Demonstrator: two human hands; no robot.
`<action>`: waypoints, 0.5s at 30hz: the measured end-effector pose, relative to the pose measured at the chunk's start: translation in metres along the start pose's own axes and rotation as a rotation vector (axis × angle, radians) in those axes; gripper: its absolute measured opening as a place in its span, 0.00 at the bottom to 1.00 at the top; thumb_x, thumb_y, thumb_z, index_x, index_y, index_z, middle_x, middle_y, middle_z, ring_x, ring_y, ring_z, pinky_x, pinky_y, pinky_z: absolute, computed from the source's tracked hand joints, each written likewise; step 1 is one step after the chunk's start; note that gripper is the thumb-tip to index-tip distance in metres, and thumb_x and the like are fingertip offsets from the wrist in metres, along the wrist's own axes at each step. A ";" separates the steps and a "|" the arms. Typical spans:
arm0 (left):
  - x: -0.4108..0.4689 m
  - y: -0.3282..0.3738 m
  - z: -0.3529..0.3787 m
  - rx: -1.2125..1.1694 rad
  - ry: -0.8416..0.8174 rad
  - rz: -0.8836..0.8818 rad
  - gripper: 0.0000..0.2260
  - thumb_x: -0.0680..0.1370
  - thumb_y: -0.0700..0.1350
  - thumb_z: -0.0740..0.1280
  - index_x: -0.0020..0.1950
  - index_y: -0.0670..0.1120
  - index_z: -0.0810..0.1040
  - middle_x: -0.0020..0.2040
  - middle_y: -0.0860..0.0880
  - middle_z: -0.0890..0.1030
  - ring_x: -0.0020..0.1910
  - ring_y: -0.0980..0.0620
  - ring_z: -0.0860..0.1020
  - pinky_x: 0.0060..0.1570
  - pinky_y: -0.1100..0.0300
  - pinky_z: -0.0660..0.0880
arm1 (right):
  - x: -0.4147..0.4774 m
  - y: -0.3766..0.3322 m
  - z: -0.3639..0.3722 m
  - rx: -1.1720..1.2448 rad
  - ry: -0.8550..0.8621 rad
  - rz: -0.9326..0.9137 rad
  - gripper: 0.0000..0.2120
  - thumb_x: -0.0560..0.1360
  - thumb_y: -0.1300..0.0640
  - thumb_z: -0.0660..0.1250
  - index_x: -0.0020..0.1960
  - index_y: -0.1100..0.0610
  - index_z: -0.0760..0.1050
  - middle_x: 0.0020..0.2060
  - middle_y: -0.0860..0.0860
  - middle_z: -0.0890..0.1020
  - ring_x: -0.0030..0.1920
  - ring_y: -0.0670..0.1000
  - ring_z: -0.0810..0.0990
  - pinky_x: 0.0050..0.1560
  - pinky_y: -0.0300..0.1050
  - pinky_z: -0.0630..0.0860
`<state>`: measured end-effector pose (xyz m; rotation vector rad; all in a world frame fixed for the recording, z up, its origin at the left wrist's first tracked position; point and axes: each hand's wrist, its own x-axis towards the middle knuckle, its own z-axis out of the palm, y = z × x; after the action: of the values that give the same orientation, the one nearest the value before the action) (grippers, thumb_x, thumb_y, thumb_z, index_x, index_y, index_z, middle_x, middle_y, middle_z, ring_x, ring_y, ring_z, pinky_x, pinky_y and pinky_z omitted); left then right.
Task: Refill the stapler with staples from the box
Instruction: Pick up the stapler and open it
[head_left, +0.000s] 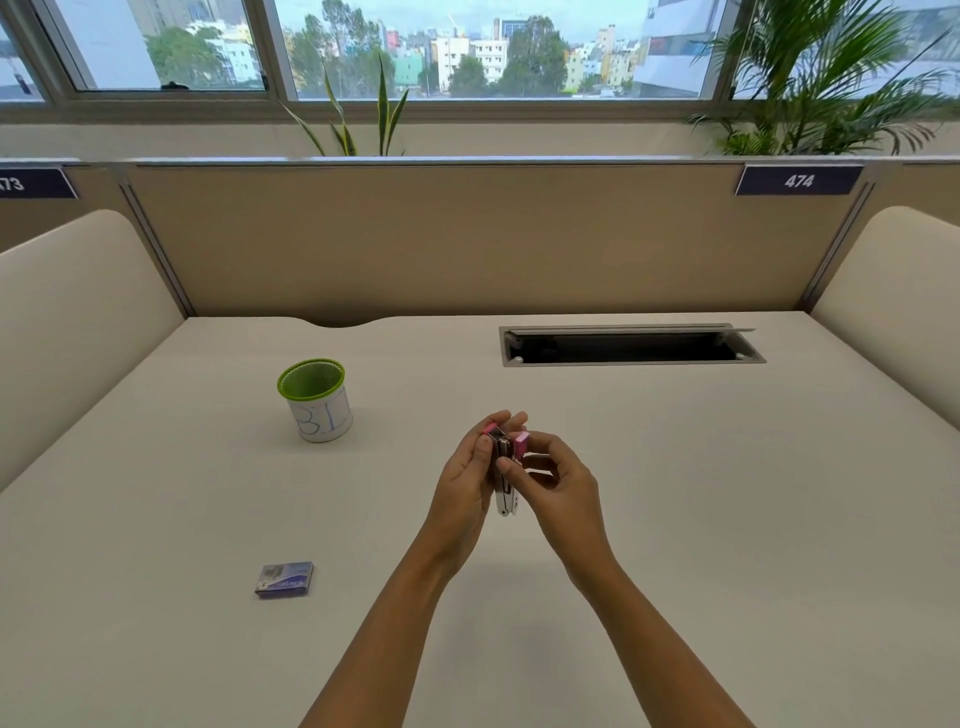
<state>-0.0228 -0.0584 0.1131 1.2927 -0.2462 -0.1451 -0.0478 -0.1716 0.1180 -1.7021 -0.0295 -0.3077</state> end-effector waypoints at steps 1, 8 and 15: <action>0.000 0.001 0.002 0.030 -0.010 0.010 0.16 0.81 0.46 0.49 0.64 0.52 0.70 0.64 0.52 0.76 0.64 0.51 0.74 0.64 0.58 0.71 | 0.000 0.000 0.000 -0.003 0.009 -0.005 0.11 0.72 0.53 0.71 0.49 0.40 0.74 0.46 0.42 0.82 0.47 0.43 0.81 0.45 0.30 0.77; -0.001 0.004 0.007 0.130 -0.072 0.043 0.17 0.78 0.53 0.52 0.64 0.56 0.71 0.64 0.54 0.76 0.64 0.55 0.74 0.63 0.61 0.72 | -0.001 0.000 0.000 -0.015 0.012 -0.070 0.08 0.74 0.56 0.69 0.50 0.46 0.74 0.46 0.48 0.81 0.47 0.45 0.81 0.47 0.31 0.77; -0.004 0.002 0.006 0.140 -0.070 0.044 0.16 0.79 0.53 0.52 0.61 0.53 0.74 0.62 0.55 0.78 0.64 0.54 0.74 0.65 0.58 0.71 | 0.000 -0.001 -0.002 -0.029 -0.065 -0.072 0.07 0.75 0.58 0.67 0.51 0.49 0.73 0.46 0.49 0.79 0.48 0.45 0.78 0.48 0.35 0.78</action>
<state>-0.0286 -0.0620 0.1163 1.4214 -0.3493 -0.1372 -0.0488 -0.1728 0.1193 -1.7425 -0.1350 -0.3069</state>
